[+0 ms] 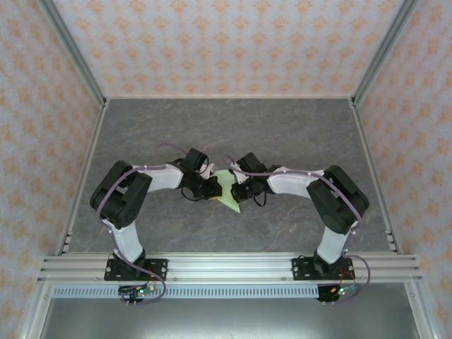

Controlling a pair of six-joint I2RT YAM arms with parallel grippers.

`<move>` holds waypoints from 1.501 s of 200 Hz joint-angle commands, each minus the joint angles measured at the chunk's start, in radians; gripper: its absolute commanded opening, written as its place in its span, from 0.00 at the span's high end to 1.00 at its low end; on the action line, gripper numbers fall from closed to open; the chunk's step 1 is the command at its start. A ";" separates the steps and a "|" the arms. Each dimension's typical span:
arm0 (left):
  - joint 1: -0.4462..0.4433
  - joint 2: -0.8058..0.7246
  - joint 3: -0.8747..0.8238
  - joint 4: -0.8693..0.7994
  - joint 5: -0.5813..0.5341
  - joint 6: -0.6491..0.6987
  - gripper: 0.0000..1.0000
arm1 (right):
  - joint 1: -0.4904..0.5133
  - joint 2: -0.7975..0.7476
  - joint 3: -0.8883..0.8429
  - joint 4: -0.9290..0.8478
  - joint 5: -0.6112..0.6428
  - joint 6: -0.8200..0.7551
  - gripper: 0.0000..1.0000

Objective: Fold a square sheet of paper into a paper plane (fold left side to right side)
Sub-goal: Third fold the triangle at the center of the table.

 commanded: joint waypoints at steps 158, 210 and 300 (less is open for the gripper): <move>-0.009 0.041 -0.072 -0.021 -0.107 0.026 0.94 | 0.053 -0.206 -0.102 0.045 -0.233 0.370 0.64; -0.009 0.039 -0.070 -0.023 -0.106 0.028 0.94 | 0.055 -0.136 -0.101 0.088 -0.220 0.423 0.64; -0.009 0.041 -0.069 -0.024 -0.106 0.030 0.95 | 0.055 -0.099 -0.134 0.090 -0.225 0.435 0.64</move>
